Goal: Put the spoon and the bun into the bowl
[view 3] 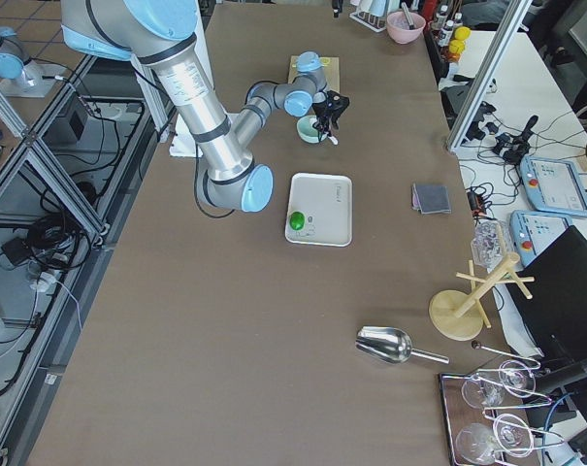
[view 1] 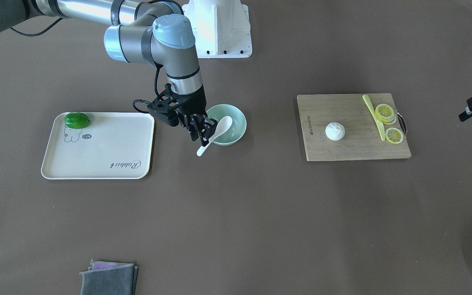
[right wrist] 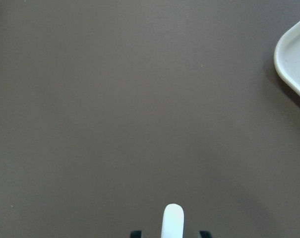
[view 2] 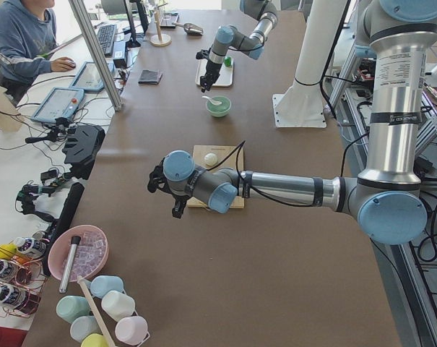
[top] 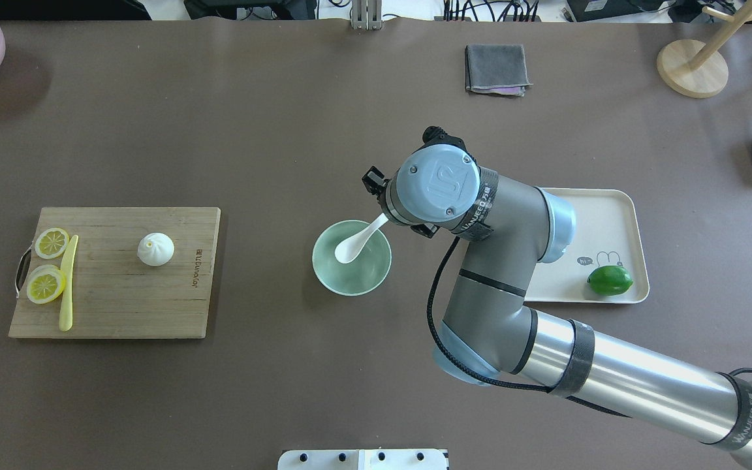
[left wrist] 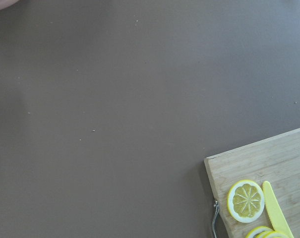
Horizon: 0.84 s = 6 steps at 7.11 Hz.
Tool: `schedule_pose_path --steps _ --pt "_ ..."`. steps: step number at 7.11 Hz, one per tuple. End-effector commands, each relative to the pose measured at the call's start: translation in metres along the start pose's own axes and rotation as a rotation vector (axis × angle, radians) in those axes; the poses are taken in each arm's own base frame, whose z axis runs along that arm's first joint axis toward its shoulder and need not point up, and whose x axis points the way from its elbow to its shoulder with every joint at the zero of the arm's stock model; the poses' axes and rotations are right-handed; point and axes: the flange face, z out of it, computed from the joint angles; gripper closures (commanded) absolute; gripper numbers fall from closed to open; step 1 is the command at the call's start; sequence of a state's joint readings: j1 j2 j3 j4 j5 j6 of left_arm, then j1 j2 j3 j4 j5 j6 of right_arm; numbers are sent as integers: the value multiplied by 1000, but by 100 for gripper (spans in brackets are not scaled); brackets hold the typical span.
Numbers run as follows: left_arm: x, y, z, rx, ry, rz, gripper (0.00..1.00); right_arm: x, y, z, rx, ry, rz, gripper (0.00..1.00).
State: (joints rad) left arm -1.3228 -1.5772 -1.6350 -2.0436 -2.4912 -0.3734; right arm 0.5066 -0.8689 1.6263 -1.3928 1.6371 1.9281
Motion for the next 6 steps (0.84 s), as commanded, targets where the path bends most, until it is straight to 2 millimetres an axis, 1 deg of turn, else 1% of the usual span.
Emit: schedule_pose_path --steps 1,2,3,4,5,6 --pt "121 -4 58 52 4 -115 2 18 -23 -30 -76 -11 -40 0" --pt "170 11 95 54 -27 -107 3 48 -45 -54 -101 -21 -79 0" --pt "195 18 110 44 -19 -109 3 61 -58 -65 -114 -24 -92 0" --pt "211 27 127 23 -19 -93 3 60 -69 -71 -122 -26 -82 0" --pt "223 38 147 26 -48 -72 7 68 -94 -78 -132 -17 -81 0" --pt "228 48 163 10 -62 -57 11 94 -103 -86 -137 -7 -124 0"
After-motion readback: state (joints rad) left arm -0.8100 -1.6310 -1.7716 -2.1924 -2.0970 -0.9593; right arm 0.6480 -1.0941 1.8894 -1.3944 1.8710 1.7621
